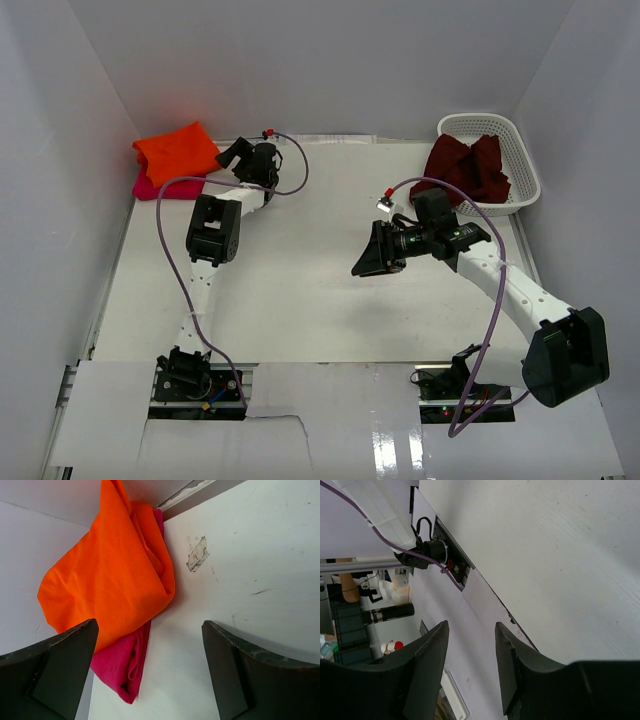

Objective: Fold and stack the t-shirts
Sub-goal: Put the neatly folded tshirt into the corner of the board with the left arm

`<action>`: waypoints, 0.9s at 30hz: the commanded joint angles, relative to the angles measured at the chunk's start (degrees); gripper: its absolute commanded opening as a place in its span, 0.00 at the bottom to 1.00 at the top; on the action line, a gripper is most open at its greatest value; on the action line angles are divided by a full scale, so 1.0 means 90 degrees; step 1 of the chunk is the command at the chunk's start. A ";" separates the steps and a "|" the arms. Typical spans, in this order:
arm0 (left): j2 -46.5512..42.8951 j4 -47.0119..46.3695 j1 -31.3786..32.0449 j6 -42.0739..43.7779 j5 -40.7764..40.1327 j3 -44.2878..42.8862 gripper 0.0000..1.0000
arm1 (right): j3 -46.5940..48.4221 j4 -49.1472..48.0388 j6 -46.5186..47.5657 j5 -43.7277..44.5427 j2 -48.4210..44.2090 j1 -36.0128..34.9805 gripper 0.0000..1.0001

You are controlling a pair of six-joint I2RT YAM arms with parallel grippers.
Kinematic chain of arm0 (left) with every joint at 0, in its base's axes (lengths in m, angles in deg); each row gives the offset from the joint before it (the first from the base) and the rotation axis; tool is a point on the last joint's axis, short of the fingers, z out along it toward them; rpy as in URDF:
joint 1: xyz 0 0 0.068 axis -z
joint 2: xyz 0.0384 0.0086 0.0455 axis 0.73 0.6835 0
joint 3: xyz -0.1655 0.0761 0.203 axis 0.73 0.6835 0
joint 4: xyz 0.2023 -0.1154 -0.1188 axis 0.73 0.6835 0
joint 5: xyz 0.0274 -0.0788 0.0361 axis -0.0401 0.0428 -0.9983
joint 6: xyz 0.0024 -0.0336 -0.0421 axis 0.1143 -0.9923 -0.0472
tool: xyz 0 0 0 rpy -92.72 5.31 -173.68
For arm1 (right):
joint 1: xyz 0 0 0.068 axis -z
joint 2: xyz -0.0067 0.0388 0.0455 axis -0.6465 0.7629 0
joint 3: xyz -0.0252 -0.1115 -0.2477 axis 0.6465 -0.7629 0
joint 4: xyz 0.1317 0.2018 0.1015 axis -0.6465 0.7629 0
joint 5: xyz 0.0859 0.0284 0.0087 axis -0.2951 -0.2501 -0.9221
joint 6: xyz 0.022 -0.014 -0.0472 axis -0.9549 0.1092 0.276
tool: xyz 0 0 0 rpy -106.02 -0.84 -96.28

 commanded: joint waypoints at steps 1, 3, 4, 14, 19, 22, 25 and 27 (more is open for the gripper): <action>0.0005 -0.0375 -0.0014 0.0162 -0.0176 -0.0258 0.96 | -0.0092 -0.0042 0.0058 -0.0124 -0.0157 -0.0012 0.48; 0.0083 -0.0365 -0.0033 0.0133 -0.0214 -0.0366 0.96 | -0.0101 -0.0042 0.0058 -0.0114 -0.0176 -0.0012 0.48; 0.0103 -0.0365 -0.0043 0.0123 -0.0215 -0.0376 0.96 | -0.0111 -0.0042 0.0048 -0.0105 -0.0167 -0.0012 0.48; 0.0317 -0.0365 -0.0336 0.0055 -0.0215 -0.0639 0.94 | -0.0248 -0.0072 -0.0050 0.0013 -0.0215 -0.0021 0.48; 0.0386 -0.0365 -0.0444 0.0054 -0.0234 -0.0718 0.93 | -0.0258 -0.0072 -0.0108 0.0052 -0.0264 -0.0012 0.48; 0.0425 -0.0356 -0.0463 0.0045 -0.0215 -0.0747 0.89 | -0.0277 -0.0072 -0.0118 0.0061 -0.0264 -0.0012 0.48; 0.0493 -0.0356 -0.0483 0.0055 -0.0224 -0.0815 0.81 | -0.0306 -0.0081 -0.0137 0.0081 -0.0294 -0.0012 0.48; 0.0513 -0.0356 -0.0493 0.0054 -0.0205 -0.0815 0.78 | -0.0345 -0.0081 -0.0147 0.0091 -0.0323 -0.0012 0.48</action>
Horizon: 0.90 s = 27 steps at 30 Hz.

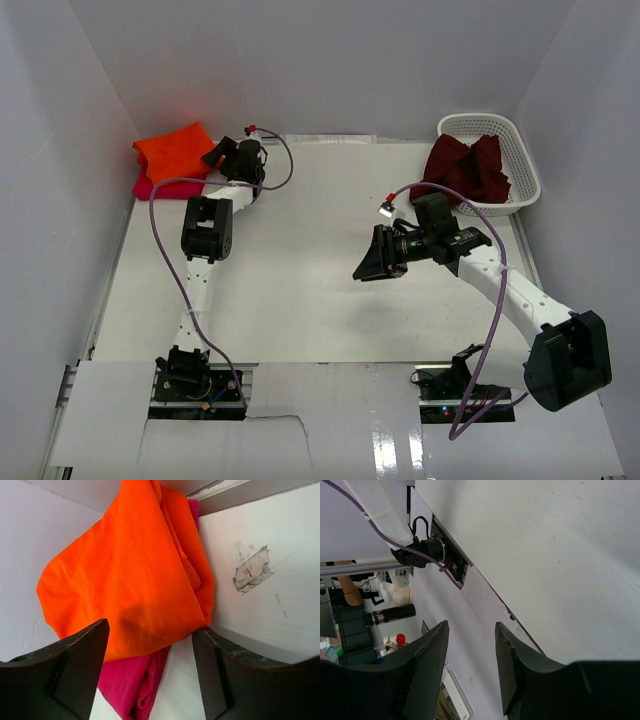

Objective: Fold and stack the t-shirts
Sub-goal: Put the neatly folded tshirt into the corner of the board with the left arm

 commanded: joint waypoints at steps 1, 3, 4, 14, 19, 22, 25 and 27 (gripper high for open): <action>0.0051 -0.0064 0.0025 -0.0043 -0.0028 -0.0252 0.76 | -0.0093 -0.0081 -0.0033 0.0016 -0.0206 -0.0012 0.48; 0.0042 -0.0054 -0.0004 -0.0072 -0.0008 -0.0242 0.67 | -0.0112 -0.0081 -0.0053 0.0035 -0.0226 -0.0012 0.48; 0.0013 -0.0054 -0.0005 -0.0082 0.0021 -0.0242 0.63 | -0.0113 -0.0081 -0.0053 0.0035 -0.0226 -0.0012 0.48; -0.0553 -0.0016 -0.0005 -0.0209 0.0431 0.0489 0.22 | -0.0132 -0.0150 -0.0111 0.0016 -0.0284 -0.0021 0.48; -0.1051 0.0043 -0.0014 -0.0258 0.0802 0.1045 0.19 | -0.0152 -0.0227 -0.0150 -0.0014 -0.0343 -0.0021 0.48; -0.1403 0.0092 -0.0024 -0.0248 0.1036 0.1378 0.18 | -0.0229 -0.0316 -0.0228 -0.0053 -0.0392 -0.0021 0.49; -0.1638 0.0102 -0.0044 -0.0199 0.1095 0.1515 0.18 | -0.0288 -0.0374 -0.0258 -0.0092 -0.0441 -0.0021 0.49; -0.1755 0.0102 -0.0034 -0.0170 0.1096 0.1545 0.18 | -0.0308 -0.0374 -0.0258 -0.0082 -0.0499 -0.0021 0.49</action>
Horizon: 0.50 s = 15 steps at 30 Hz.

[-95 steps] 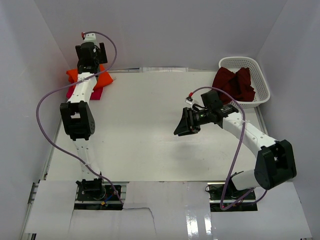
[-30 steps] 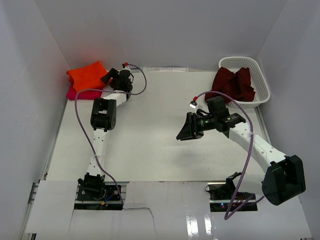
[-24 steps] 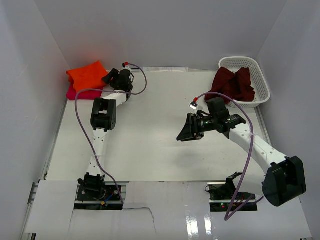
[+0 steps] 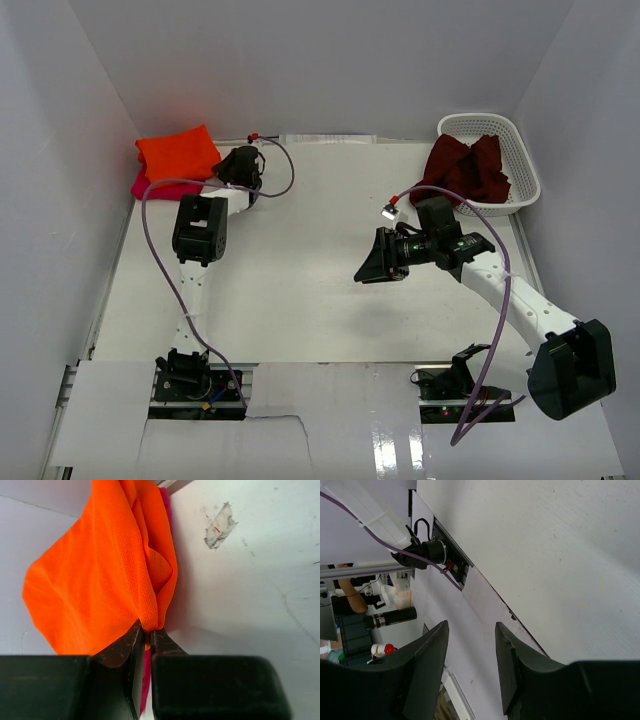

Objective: Fold and stack the t-shirts
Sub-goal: Put the neatly folded tshirt into the corner of the board with the left arm

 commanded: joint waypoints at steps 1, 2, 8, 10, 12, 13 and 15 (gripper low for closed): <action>-0.0864 0.0012 -0.0031 0.0015 0.0144 0.0064 0.17 | -0.0053 -0.0204 -0.0061 -0.0157 -0.0239 -0.0021 0.49; -0.0903 0.0012 -0.0041 0.0073 0.0134 0.0073 0.16 | -0.0063 -0.0204 -0.0051 -0.0157 -0.0240 -0.0031 0.49; -0.1186 0.0012 -0.0041 0.0288 0.0124 0.0190 0.14 | -0.0072 -0.0185 -0.0042 -0.0167 -0.0308 -0.0031 0.49; -0.1293 0.0002 -0.0041 0.0405 0.0143 0.0249 0.12 | -0.0053 -0.0175 -0.0032 -0.0167 -0.0318 -0.0021 0.49; -0.1352 0.0012 -0.0051 0.0474 0.0163 0.0346 0.11 | -0.0043 -0.0175 -0.0032 -0.0167 -0.0308 -0.0021 0.49; -0.1401 0.0012 -0.0051 0.0542 0.0192 0.0386 0.11 | -0.0033 -0.0165 -0.0032 -0.0177 -0.0318 -0.0021 0.49; -0.1518 0.0031 -0.0041 0.0581 0.0241 0.0493 0.11 | -0.0024 -0.0175 -0.0032 -0.0177 -0.0308 -0.0021 0.49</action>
